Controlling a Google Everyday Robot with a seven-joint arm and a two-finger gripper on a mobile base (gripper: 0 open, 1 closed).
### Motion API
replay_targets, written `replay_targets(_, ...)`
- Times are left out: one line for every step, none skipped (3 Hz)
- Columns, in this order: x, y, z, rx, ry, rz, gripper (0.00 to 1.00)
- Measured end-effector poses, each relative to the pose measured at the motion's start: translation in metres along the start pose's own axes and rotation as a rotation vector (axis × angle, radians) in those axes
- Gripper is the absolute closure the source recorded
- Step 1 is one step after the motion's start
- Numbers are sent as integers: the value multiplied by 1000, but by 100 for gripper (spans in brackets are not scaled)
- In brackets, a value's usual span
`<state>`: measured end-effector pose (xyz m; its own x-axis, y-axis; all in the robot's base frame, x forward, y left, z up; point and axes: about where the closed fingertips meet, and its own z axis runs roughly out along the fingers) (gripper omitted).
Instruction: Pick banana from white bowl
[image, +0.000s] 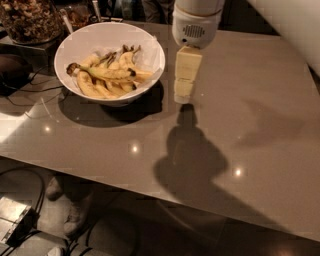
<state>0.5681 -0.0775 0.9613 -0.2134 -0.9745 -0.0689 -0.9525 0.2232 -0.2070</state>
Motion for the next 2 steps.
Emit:
replay_targets(-16,-7,1,23,-27,-14,0)
replay_targets(-34,-17,7,21,-56,5,0)
